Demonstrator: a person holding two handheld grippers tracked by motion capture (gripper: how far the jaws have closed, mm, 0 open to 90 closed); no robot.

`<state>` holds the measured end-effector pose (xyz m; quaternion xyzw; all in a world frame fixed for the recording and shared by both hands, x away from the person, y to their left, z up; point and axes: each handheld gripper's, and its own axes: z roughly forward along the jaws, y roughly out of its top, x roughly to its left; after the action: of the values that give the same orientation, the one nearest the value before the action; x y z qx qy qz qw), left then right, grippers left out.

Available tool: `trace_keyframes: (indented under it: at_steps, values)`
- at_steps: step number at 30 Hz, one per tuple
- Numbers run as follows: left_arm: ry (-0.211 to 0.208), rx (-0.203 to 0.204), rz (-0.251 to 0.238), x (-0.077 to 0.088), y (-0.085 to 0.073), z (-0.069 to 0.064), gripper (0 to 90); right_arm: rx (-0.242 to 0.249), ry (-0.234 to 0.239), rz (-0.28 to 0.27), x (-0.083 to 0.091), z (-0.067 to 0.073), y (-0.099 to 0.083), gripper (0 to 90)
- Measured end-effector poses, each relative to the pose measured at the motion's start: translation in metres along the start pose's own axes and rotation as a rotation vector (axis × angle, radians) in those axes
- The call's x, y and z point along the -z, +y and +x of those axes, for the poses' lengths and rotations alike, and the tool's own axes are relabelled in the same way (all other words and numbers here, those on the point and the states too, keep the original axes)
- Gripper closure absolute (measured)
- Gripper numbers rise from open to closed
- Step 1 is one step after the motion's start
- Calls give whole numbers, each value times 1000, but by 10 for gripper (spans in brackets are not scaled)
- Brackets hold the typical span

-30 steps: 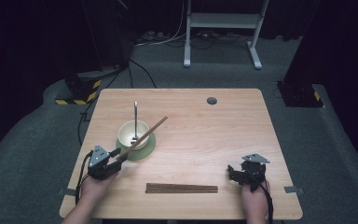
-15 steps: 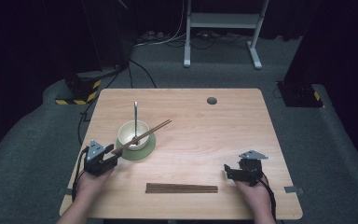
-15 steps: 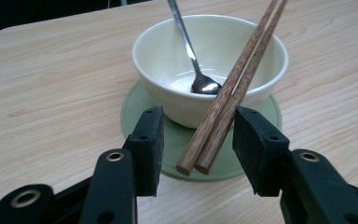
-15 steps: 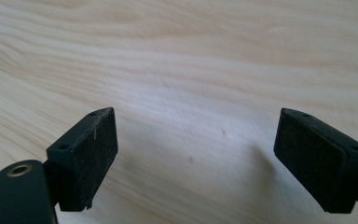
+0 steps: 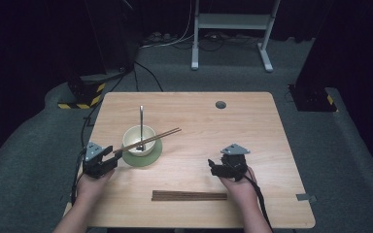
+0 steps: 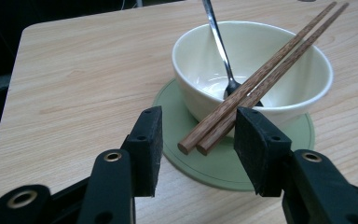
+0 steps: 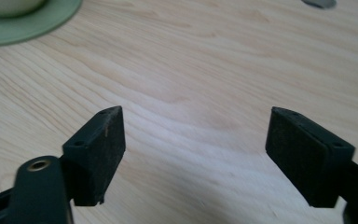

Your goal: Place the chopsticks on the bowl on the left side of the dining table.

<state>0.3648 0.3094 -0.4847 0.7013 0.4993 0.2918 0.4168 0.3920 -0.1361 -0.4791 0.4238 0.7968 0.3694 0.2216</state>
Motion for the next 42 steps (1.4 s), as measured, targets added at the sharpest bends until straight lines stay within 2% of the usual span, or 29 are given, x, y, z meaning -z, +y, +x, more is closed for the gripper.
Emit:
trace_keyframes:
  at_steps: [1, 5, 6, 7, 10, 11, 13, 14, 15, 16, 20, 21, 23, 25, 26, 29, 30, 32, 33, 34, 40, 42]
  values:
    - [-3, 7, 1, -1, 0, 2, 524, 10, 0, -10, -3, 9, 7, 286]
    - [4, 6, 7, -4, 1, 5, 535, 13, -1, -44, -9, 22, 17, 366]
    - [7, -13, 8, -4, 3, 7, 535, 13, -1, -44, -9, 22, 17, 366]
    - [7, -13, 8, -4, 4, 8, 538, 18, -1, -61, -12, 28, 22, 401]
    - [7, -26, 6, -5, 7, 10, 545, 36, -5, -78, -16, 33, 27, 435]
    - [11, -32, 9, -6, 8, 11, 550, 28, -6, -90, -17, 37, 29, 459]
    - [8, -18, 2, -8, 8, 12, 556, 10, -9, -100, -21, 42, 34, 488]
    - [9, -18, 2, -9, 8, 13, 557, -3, -5, -100, -24, 44, 37, 488]
    - [10, 0, -3, -11, 7, 13, 561, -4, -6, -102, -27, 46, 39, 482]
    - [17, -1, 1, -13, 6, 13, 561, -15, -19, -103, -32, 51, 46, 478]
    - [12, 39, -25, -19, 5, 13, 559, 2, -45, -104, -40, 57, 55, 483]
    - [14, 33, -28, -19, 6, 15, 558, 0, -46, -105, -43, 58, 58, 492]
    - [14, 60, -43, -21, 5, 16, 560, -20, -37, -104, -53, 62, 64, 511]
    - [15, 49, -41, -22, 6, 18, 561, -19, -38, -96, -59, 65, 66, 518]
    - [13, 72, -47, -23, 5, 18, 562, -11, -39, -90, -62, 67, 67, 523]
    - [8, 83, -57, -24, 5, 20, 562, -10, -47, -83, -69, 74, 68, 530]
    - [10, 78, -59, -24, 5, 20, 563, 6, -53, -88, -71, 74, 68, 536]
    - [10, 75, -61, -24, 5, 22, 567, 5, -55, -90, -73, 78, 68, 542]
    - [7, 96, -65, -24, 5, 21, 570, 0, -58, -91, -74, 79, 68, 547]
    - [3, 87, -67, -25, 5, 23, 570, 0, -58, -91, -74, 79, 68, 547]
    - [-8, 100, -73, -28, 5, 23, 582, -15, -64, -90, -78, 85, 65, 578]
    - [-11, 91, -75, -29, 5, 24, 584, -12, -72, -87, -80, 88, 63, 588]
